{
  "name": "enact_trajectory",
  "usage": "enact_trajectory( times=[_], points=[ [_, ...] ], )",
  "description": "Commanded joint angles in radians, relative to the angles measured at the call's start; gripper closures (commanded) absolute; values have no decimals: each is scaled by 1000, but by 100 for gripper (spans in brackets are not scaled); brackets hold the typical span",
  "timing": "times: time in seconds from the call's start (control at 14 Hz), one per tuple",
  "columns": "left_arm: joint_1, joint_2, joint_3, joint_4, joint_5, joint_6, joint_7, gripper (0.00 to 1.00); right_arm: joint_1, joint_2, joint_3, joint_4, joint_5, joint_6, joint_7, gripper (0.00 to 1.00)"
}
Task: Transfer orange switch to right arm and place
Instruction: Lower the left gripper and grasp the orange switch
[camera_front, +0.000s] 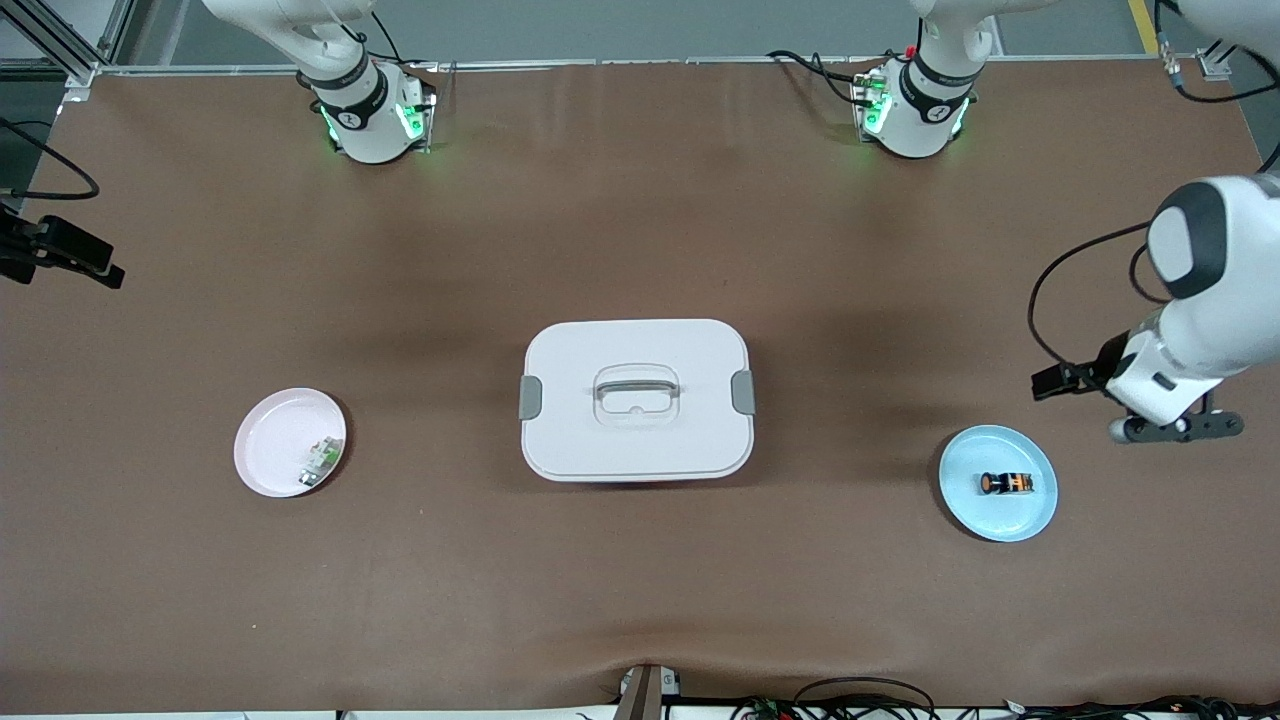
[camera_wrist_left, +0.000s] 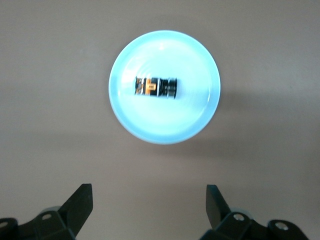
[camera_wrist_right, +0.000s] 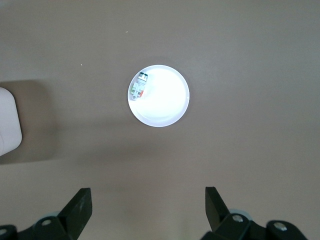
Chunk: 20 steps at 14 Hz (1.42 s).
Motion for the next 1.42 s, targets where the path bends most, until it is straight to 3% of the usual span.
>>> enact_trajectory(
  times=[0.0,0.43,1.35],
  points=[
    [0,85,-3,12,-1,114,34,0,-15,9,11,22,-11,-15,4,0],
    [10,239,-3,29,-4,324,154,0,-15,9,11,24,-10,-15,2,0],
    [27,386,-3,112,-15,413,196,0,-15,9,11,25,-11,-15,2,0]
  ],
)
